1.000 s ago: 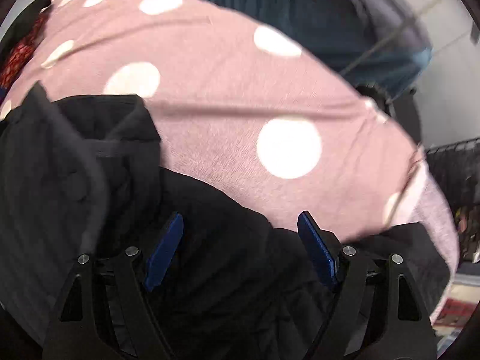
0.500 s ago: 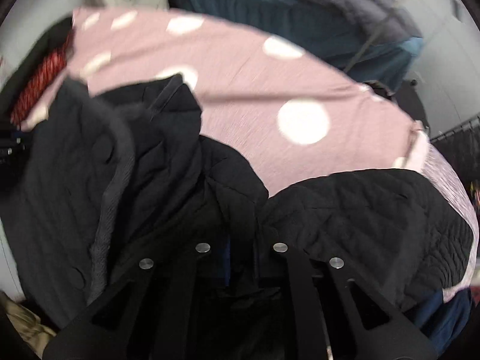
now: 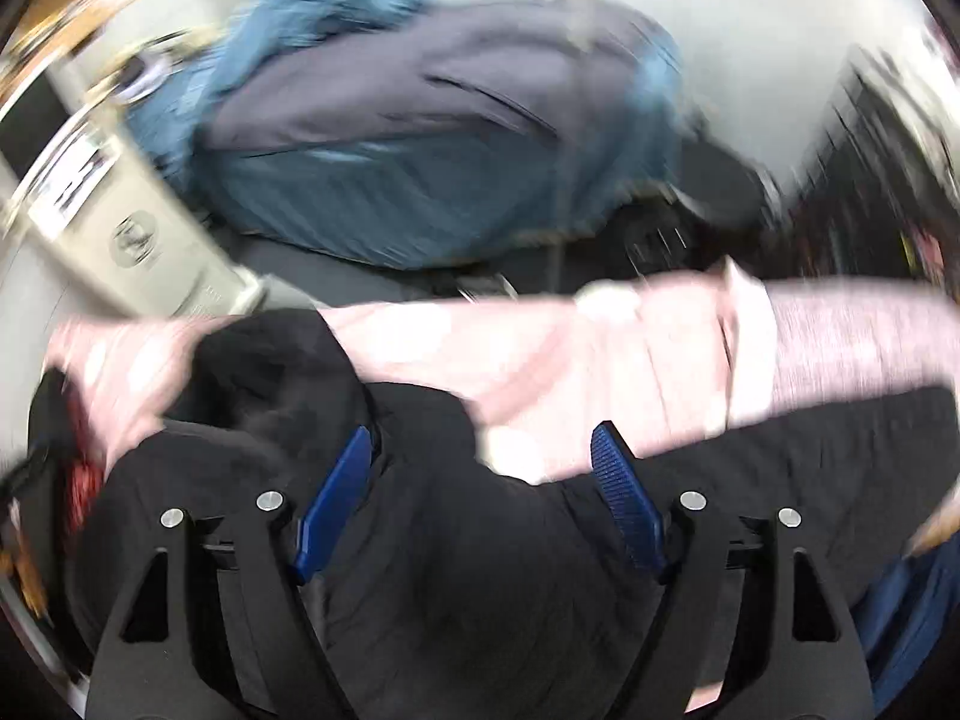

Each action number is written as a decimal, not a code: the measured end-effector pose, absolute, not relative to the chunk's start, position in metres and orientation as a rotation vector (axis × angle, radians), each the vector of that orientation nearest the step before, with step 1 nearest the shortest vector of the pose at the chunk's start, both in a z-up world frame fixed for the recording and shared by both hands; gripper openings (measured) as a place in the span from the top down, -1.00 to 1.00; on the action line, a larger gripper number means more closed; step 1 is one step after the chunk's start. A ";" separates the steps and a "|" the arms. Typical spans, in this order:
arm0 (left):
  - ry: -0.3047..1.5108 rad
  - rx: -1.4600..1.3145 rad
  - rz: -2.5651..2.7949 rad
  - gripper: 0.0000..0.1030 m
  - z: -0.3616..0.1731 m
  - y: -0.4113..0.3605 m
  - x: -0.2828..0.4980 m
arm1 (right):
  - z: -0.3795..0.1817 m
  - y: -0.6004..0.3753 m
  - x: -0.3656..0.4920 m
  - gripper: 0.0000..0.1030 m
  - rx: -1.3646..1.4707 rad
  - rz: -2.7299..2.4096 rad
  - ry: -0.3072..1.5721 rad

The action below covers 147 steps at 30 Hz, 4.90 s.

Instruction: Fold large clothes

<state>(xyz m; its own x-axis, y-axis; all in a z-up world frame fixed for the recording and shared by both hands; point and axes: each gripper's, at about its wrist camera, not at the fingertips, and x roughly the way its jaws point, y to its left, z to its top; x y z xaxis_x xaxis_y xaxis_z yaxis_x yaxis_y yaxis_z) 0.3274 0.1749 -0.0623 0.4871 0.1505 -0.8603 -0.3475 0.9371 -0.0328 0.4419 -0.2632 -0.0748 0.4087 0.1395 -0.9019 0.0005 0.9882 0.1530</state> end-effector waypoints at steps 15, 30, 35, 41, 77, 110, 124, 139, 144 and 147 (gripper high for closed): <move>1.360 -0.011 0.011 -0.63 -0.180 0.057 0.186 | -0.178 -0.195 0.270 -0.49 -0.200 0.279 1.392; 1.471 -0.014 0.104 -0.91 -0.228 0.055 0.226 | -0.224 -0.182 0.284 -0.90 -0.249 0.216 1.427; 1.482 -0.007 0.087 -0.88 -0.219 0.052 0.217 | -0.220 -0.195 0.268 -0.89 -0.216 0.210 1.441; 1.426 -0.039 0.116 -0.88 -0.189 0.049 0.185 | -0.194 -0.219 0.249 -0.89 -0.175 0.198 1.484; 1.392 -0.066 0.228 -0.88 -0.113 0.047 0.070 | -0.071 -0.668 0.380 -0.89 0.511 -0.539 1.162; 1.366 -0.057 0.168 -0.88 -0.109 0.007 0.073 | 0.029 -0.656 0.354 0.94 0.503 -0.379 0.827; 1.291 -0.157 0.252 -0.87 -0.101 0.082 0.061 | 0.040 -0.214 0.340 0.94 -0.064 0.448 0.865; 1.374 -0.328 0.425 -0.87 -0.134 0.154 0.016 | -0.120 -0.026 0.273 -0.47 -0.251 0.667 1.220; 1.363 -0.276 0.385 -0.87 -0.130 0.145 0.040 | -0.107 -0.050 0.257 -0.54 -0.273 0.677 1.127; 1.334 -0.221 0.324 -0.87 -0.119 0.129 0.070 | -0.107 -0.091 0.271 -0.54 -0.235 0.582 1.118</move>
<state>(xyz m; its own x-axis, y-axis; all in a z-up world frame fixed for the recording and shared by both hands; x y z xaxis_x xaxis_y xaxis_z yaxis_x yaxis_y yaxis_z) 0.0697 0.1289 -0.1190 0.2004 0.1042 -0.9742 -0.3541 0.9348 0.0271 0.2715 -0.0912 -0.1068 0.3084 0.3207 -0.8956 -0.5495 0.8285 0.1074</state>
